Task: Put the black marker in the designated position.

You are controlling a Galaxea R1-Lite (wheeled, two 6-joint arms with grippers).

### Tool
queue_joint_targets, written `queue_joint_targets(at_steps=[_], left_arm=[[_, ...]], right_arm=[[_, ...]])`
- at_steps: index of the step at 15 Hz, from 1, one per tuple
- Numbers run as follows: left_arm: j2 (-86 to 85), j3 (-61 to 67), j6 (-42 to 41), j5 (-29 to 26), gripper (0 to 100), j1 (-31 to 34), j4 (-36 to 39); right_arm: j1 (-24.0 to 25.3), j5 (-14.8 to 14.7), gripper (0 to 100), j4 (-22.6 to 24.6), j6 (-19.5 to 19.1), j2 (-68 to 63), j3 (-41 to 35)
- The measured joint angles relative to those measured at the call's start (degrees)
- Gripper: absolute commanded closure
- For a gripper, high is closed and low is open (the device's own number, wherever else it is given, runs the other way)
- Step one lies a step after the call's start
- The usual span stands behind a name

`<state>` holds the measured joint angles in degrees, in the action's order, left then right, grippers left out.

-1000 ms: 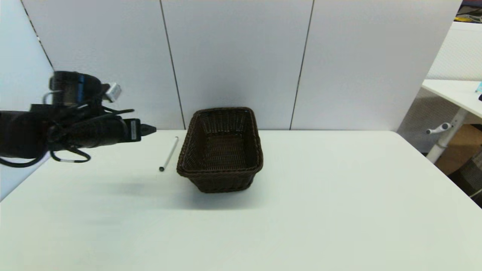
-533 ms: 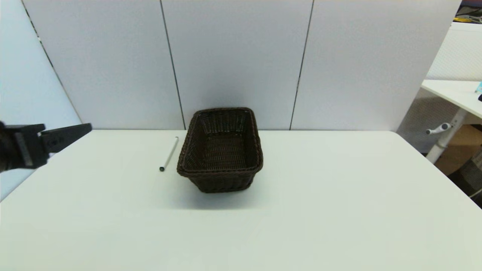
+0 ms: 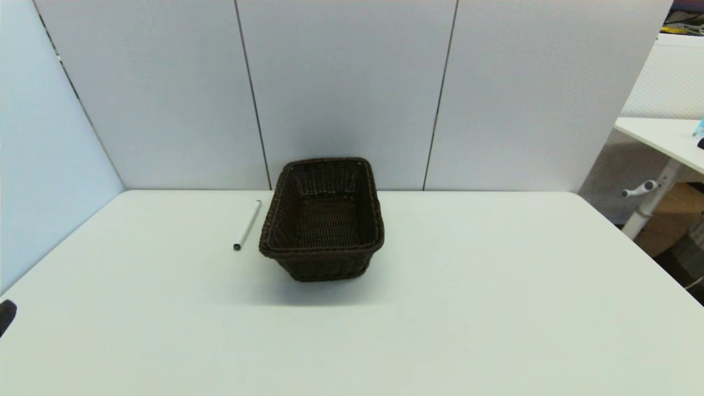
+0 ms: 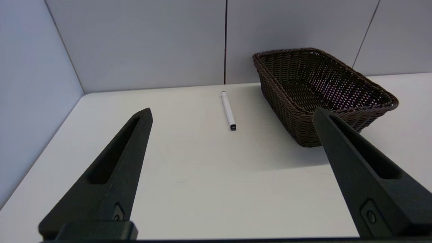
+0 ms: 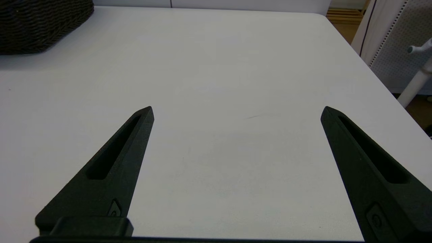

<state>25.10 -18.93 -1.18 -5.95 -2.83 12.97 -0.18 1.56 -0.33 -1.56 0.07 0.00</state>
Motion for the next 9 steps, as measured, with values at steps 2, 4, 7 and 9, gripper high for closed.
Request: queue_joint_targets(at_steps=[2, 4, 7, 9], left_arm=[[-5.4, 3.8, -0.2, -0.4, 0, 1.0, 0.6], [-9.4, 6.3, -0.2, -1.4, 0, 2.7, 1.0], [-12.7, 9.4, -2.0, -1.6, 0, 4.0, 2.9], [-15.0, 12.0, -2.5, -1.6, 0, 4.0, 3.8]], right_arm=[[0.0, 0.0, 0, 0.0, 0.0, 0.0, 0.0], [0.0, 0.0, 0, 0.0, 0.0, 0.0, 0.0], [0.0, 0.0, 0, 0.0, 0.0, 0.0, 0.0], [0.0, 0.0, 0, 0.0, 0.0, 0.0, 0.0]])
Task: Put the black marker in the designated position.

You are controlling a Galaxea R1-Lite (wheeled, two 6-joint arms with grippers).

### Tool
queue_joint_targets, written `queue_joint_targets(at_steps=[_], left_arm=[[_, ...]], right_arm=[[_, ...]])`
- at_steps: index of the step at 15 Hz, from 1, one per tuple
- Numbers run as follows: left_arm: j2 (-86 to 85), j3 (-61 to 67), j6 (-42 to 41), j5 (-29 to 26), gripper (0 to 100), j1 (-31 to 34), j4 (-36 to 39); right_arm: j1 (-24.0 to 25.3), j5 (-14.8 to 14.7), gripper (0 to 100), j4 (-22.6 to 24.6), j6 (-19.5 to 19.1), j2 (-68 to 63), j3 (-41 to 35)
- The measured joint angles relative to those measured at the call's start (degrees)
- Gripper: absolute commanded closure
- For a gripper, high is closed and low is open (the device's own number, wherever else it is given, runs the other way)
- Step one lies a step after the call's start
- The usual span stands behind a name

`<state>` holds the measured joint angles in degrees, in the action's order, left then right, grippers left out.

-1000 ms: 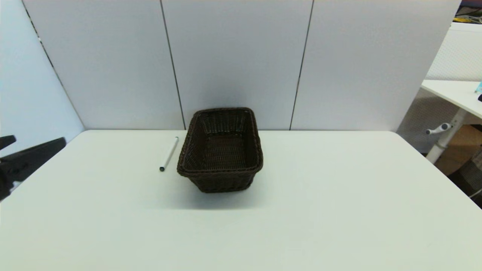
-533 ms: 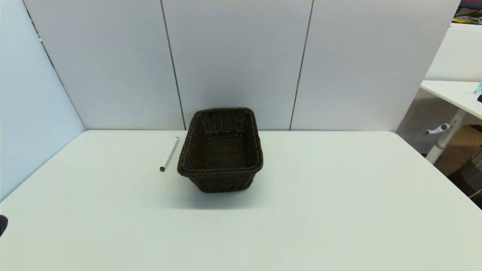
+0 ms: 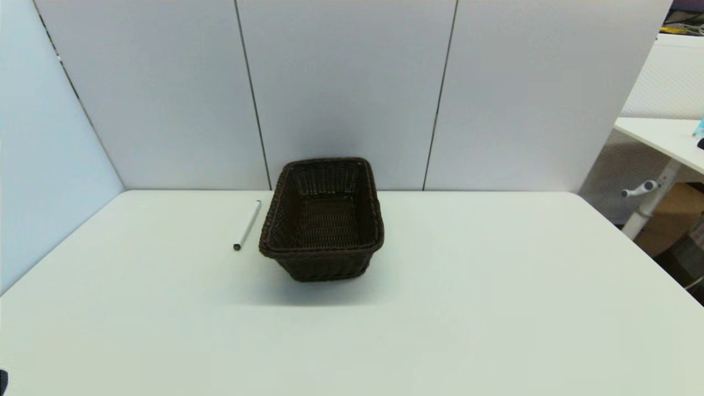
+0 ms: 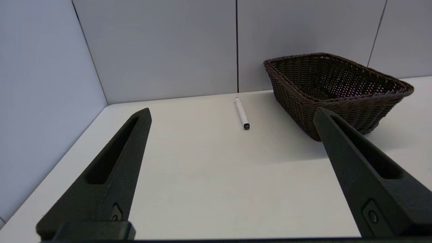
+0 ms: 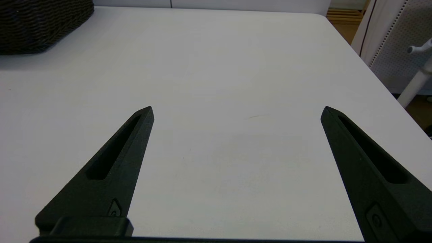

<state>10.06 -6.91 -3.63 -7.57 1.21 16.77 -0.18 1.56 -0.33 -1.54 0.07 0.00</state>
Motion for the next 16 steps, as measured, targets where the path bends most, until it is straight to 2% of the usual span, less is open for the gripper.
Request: queue_joint_targets(at_steps=[3, 5, 8, 16], left_arm=[[-5.3, 4.9, -0.2, 0.1, 0, -0.5, -1.8], [-8.1, 6.3, 0.0, 1.1, 0, -0.8, -8.3], [-9.7, 6.7, -0.3, 5.7, 0, -0.9, -17.1], [-10.2, 6.9, 3.2, 6.7, 0, -0.9, -16.6]], right_arm=[[0.0, 0.0, 0, 0.0, 0.0, 0.0, 0.0], [0.0, 0.0, 0, 0.0, 0.0, 0.0, 0.0], [0.0, 0.0, 0, 0.0, 0.0, 0.0, 0.0], [0.0, 0.0, 0, 0.0, 0.0, 0.0, 0.0]])
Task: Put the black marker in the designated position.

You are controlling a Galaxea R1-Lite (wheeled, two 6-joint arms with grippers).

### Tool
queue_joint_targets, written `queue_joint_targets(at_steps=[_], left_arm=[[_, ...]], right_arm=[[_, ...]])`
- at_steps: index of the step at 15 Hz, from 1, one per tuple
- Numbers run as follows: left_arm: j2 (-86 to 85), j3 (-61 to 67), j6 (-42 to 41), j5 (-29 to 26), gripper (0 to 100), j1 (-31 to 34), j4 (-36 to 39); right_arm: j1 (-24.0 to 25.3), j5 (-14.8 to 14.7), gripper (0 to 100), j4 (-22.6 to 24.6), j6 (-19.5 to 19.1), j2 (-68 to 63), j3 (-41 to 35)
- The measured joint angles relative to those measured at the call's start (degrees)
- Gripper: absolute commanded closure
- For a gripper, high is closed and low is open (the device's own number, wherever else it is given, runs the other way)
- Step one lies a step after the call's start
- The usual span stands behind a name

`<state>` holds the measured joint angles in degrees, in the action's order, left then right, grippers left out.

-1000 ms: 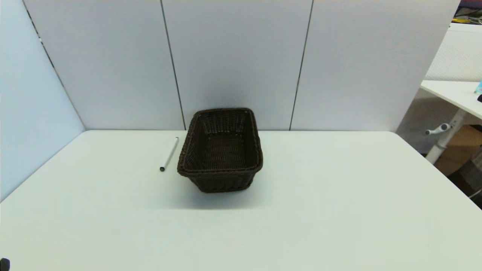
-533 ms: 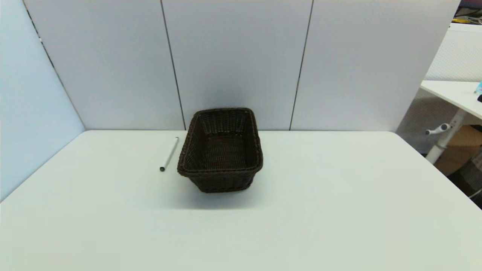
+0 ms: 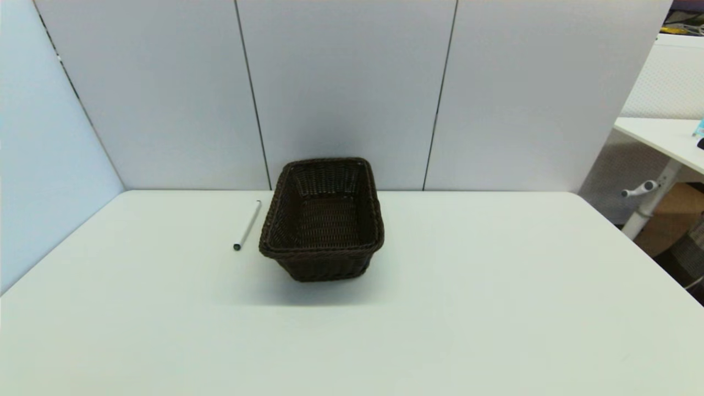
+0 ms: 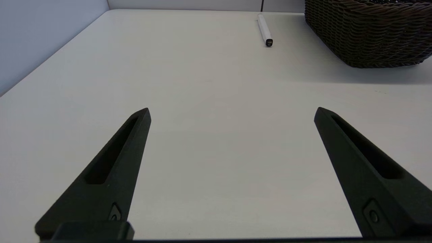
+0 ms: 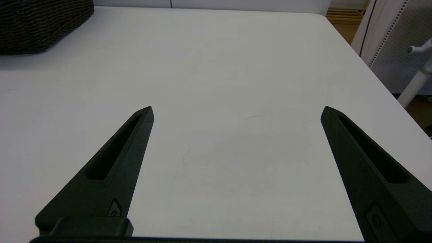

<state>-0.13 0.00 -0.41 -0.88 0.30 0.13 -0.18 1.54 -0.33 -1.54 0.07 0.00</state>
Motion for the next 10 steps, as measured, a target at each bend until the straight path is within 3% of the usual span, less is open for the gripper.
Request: queue_joint_targets(at_steps=[10], left_arm=[[0.0, 0.0, 0.0, 0.0, 0, 0.0, 0.0]], right_arm=[[0.0, 0.1, 0, 0.0, -0.4, 0.0, 0.0]])
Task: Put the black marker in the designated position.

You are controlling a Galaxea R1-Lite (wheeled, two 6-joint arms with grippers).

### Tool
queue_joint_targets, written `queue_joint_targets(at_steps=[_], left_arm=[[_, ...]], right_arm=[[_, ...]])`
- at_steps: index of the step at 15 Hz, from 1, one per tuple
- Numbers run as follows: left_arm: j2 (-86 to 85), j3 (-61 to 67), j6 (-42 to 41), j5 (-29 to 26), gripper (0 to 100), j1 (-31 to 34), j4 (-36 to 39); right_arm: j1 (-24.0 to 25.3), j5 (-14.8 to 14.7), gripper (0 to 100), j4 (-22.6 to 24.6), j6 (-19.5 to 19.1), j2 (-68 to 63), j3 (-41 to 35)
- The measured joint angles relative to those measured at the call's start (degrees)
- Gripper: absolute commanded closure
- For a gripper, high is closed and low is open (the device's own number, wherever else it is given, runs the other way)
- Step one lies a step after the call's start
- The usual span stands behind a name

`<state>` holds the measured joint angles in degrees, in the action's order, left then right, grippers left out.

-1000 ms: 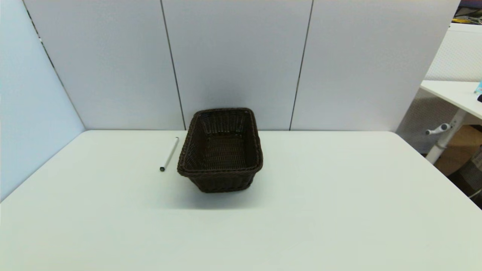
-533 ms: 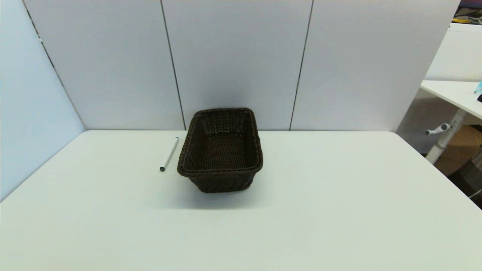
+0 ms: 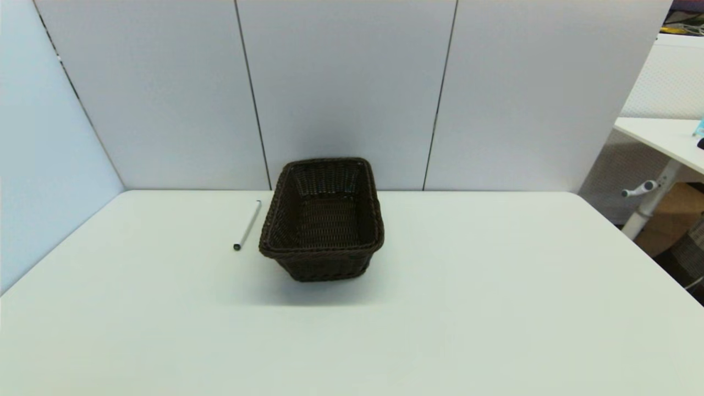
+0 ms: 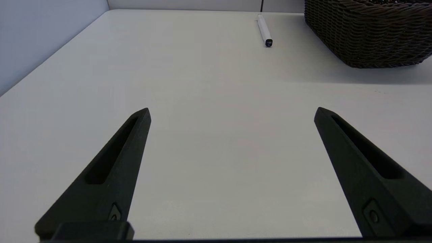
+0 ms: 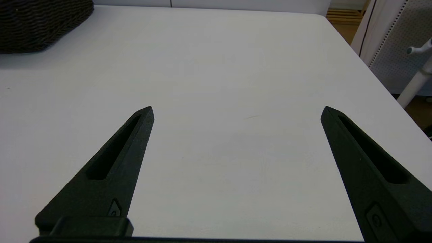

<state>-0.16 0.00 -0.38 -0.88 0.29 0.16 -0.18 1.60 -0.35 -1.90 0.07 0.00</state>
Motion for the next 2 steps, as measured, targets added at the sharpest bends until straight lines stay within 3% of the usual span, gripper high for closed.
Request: queue_joint_targets(at_steps=[2], left_arm=[[0.0, 0.0, 0.0, 0.0, 0, 0.0, 0.0]], right_arm=[[0.0, 0.0, 0, 0.0, 0.0, 0.0, 0.0]])
